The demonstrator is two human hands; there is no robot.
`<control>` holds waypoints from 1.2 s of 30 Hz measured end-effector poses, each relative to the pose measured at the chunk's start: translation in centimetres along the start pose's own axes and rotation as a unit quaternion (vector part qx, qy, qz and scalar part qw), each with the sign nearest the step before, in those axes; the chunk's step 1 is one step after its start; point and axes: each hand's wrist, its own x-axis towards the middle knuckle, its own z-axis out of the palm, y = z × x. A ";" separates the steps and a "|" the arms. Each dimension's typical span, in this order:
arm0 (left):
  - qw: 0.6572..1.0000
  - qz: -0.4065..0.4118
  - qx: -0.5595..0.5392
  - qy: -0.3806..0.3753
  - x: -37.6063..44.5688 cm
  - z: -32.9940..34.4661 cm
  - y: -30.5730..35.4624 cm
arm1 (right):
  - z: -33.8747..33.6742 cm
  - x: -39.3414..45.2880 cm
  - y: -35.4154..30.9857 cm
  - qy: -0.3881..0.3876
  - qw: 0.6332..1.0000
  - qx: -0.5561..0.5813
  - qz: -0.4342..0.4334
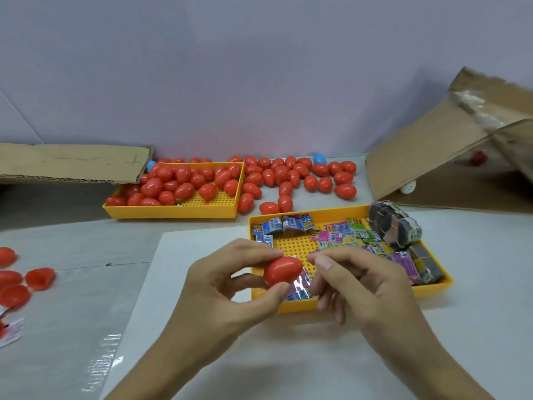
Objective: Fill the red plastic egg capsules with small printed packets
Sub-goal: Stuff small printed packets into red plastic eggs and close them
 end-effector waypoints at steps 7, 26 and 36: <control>0.999 -0.021 -0.036 -0.024 -3.0 0.7 -0.4 | 0.2 -0.7 -0.5 -0.106 0.990 -0.034 0.089; 0.961 -0.195 -0.180 0.072 -3.2 0.9 0.3 | 0.4 -1.2 0.3 -0.069 0.993 -0.088 -0.043; 0.979 -0.140 -0.138 0.053 -3.3 0.7 0.2 | 0.5 -1.2 0.0 -0.056 0.995 -0.061 -0.050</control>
